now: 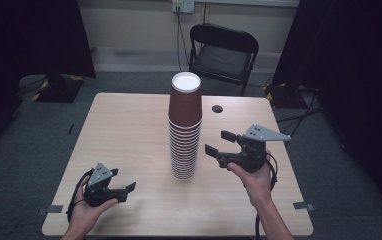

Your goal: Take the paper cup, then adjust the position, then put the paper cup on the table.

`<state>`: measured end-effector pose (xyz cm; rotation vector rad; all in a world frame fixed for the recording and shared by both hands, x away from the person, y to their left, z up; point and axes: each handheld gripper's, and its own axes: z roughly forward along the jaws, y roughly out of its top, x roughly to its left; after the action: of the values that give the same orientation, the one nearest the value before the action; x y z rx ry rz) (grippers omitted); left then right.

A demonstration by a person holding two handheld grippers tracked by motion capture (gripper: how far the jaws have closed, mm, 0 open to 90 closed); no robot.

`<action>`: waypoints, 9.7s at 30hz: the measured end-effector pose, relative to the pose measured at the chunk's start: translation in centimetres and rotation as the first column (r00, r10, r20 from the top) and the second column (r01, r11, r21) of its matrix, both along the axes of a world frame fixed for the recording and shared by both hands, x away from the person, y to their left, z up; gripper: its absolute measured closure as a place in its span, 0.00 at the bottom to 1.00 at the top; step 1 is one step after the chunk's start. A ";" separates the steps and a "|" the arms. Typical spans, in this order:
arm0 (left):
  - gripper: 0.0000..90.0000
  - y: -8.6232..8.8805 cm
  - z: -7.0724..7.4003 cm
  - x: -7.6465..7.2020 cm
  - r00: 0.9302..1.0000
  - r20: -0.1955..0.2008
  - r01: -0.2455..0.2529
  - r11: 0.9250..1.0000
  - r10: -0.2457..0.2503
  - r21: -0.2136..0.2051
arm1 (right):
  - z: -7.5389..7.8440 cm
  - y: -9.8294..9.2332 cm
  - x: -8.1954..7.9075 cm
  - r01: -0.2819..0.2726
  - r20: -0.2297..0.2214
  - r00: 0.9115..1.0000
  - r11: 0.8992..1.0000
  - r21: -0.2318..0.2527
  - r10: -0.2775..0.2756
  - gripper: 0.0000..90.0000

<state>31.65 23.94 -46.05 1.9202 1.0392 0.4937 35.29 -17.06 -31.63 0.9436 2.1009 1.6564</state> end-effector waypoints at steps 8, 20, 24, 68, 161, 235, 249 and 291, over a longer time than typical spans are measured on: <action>0.19 -0.1 0.0 0.0 1.000 0.002 0.002 1.000 -0.002 0.005 | 2.3 0.9 0.3 -0.023 0.031 0.999 1.000 -0.011 0.023 0.21; 0.20 0.0 0.0 0.1 1.000 -0.004 0.002 1.000 -0.002 0.002 | 5.7 2.4 1.2 -0.056 0.106 0.993 0.998 0.025 0.053 0.15; 0.20 0.0 0.0 0.1 1.000 -0.006 0.002 1.000 -0.003 -0.002 | 6.7 2.9 1.7 -0.058 0.119 0.991 0.998 0.040 0.053 0.15; 0.21 -0.2 -0.2 0.2 1.000 -0.009 0.029 0.999 -0.029 0.019 | 6.3 8.2 7.2 -0.120 0.081 0.989 0.992 -0.022 0.122 0.11; 0.19 -0.5 -0.4 0.3 1.000 -0.012 0.026 0.999 -0.025 0.045 | 14.1 5.9 5.8 -0.049 0.204 0.979 0.992 0.117 0.025 0.13; 0.18 -7.0 2.2 1.0 0.969 0.125 0.217 0.976 -0.213 -0.025 | -4.0 -1.8 0.7 0.047 -0.146 0.989 0.991 0.123 -0.029 0.14; 0.17 -10.2 4.0 1.3 0.936 0.222 0.298 0.951 -0.274 -0.078 | -6.7 -1.0 -0.9 0.029 -0.220 0.976 0.994 0.109 -0.004 0.14; 0.55 -16.8 3.3 0.4 0.860 0.382 0.440 0.870 -0.338 -0.222 | -7.9 0.5 -3.9 0.059 -0.366 0.928 0.942 0.331 0.070 0.14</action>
<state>32.01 7.10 -42.78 1.6407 0.4491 0.3766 31.40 -16.59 -39.49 1.4649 2.0743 2.0146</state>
